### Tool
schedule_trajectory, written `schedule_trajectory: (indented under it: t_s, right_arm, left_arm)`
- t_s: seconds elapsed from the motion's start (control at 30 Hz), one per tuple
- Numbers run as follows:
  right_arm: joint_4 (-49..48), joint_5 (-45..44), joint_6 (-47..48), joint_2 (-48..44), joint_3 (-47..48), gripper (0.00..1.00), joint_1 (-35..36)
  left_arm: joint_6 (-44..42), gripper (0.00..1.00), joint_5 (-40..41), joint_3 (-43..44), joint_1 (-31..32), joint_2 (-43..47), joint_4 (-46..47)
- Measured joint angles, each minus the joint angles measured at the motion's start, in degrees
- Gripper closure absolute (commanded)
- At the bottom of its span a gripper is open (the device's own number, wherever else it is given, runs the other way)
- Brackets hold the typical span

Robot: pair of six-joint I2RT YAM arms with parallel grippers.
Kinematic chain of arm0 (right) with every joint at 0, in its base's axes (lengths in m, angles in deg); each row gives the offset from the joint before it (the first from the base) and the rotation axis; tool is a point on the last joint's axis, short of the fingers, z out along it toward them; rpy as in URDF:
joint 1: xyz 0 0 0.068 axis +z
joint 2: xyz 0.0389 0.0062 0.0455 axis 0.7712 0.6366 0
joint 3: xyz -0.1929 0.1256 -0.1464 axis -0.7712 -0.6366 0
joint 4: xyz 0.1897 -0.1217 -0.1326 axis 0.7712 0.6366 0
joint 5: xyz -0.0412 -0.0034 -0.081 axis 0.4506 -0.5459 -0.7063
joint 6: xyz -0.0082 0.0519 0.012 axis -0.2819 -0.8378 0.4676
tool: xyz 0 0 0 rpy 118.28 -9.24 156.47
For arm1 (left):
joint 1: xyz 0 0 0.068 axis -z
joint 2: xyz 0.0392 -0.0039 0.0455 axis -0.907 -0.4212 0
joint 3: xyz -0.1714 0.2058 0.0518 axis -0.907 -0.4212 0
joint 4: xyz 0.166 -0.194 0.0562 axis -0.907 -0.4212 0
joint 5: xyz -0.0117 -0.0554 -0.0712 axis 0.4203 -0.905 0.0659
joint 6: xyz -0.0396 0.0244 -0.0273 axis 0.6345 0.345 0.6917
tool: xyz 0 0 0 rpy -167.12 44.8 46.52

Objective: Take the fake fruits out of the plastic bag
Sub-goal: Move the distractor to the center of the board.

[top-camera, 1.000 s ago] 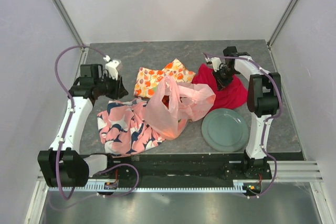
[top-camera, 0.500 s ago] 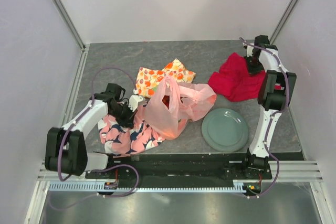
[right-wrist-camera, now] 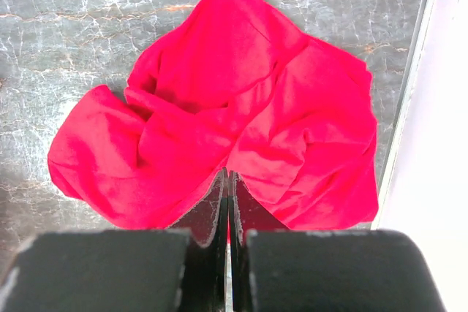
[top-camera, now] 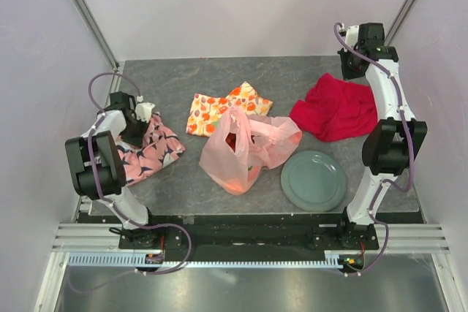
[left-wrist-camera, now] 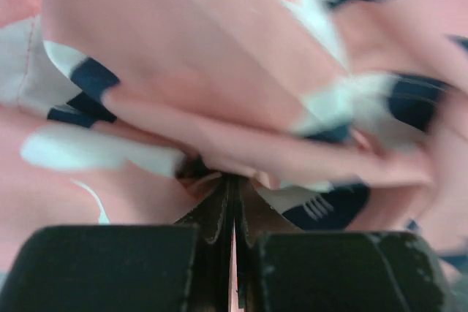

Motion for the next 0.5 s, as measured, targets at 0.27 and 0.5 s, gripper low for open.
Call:
schedule_trajectory:
  t_s: [0.27,0.5]
  right_arm:
    - [0.6,1.4,-1.0,-0.1,-1.0,0.97,-0.3]
    - [1.1,1.6,-0.9,-0.2,-1.8,0.97,0.3]
  left_arm:
    - [5.4,0.99,-16.7,13.1,16.0,6.0,-8.9]
    - [13.8,0.98,-20.7,42.4,27.0,-16.0,-14.3]
